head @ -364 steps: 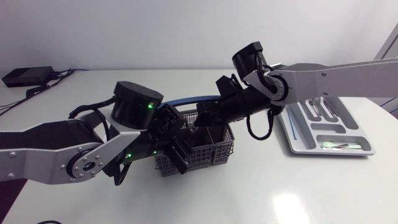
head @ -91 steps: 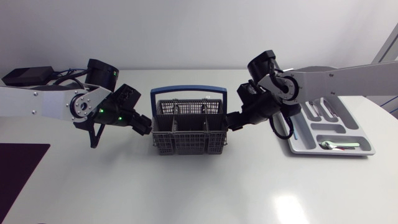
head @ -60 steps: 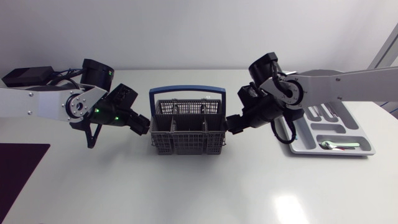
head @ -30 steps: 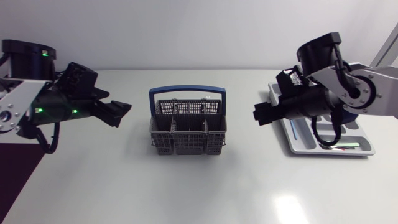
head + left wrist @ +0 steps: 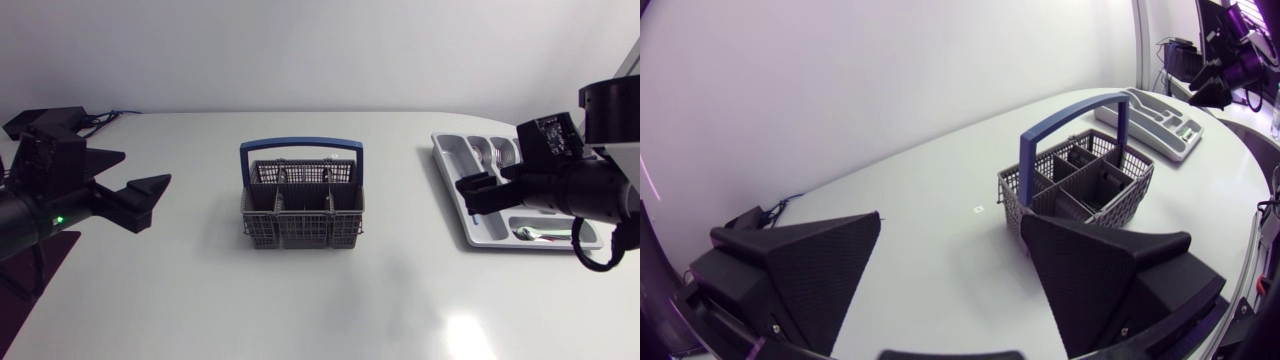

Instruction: Unload the cutlery basket into the drawer organizer.

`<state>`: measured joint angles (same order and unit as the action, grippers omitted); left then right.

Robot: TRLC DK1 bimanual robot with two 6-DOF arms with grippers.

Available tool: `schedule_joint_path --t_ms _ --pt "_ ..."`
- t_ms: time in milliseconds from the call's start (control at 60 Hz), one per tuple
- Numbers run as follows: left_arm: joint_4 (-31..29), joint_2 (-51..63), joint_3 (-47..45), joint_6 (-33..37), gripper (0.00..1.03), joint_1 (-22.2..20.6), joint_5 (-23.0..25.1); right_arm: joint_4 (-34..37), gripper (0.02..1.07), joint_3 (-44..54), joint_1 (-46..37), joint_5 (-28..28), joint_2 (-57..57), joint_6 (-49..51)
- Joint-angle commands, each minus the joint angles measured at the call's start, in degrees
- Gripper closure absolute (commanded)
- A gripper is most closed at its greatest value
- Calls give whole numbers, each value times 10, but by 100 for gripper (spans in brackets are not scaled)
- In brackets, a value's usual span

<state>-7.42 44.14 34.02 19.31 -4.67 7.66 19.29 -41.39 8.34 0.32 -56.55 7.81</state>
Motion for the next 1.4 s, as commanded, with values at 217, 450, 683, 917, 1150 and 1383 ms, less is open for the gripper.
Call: schedule_joint_path --t_ms 217,450,683,917,1150,1383 --pt "58 -126 -99 -22 5 -5 -10 -76 6 97 -66 7 101 42" --pt "74 -216 -161 -69 5 9 -24 -130 6 174 -89 13 183 56" --pt "74 -303 -230 -117 5 24 -44 -196 6 265 -89 44 301 72" --pt "74 -382 -293 -160 5 37 -63 -195 6 309 -87 30 380 27" --pt "74 -441 -340 -193 5 47 -77 -194 6 356 -86 15 463 -20" --pt "74 -441 -340 -193 5 47 -77 -193 6 400 -84 1 541 -64"
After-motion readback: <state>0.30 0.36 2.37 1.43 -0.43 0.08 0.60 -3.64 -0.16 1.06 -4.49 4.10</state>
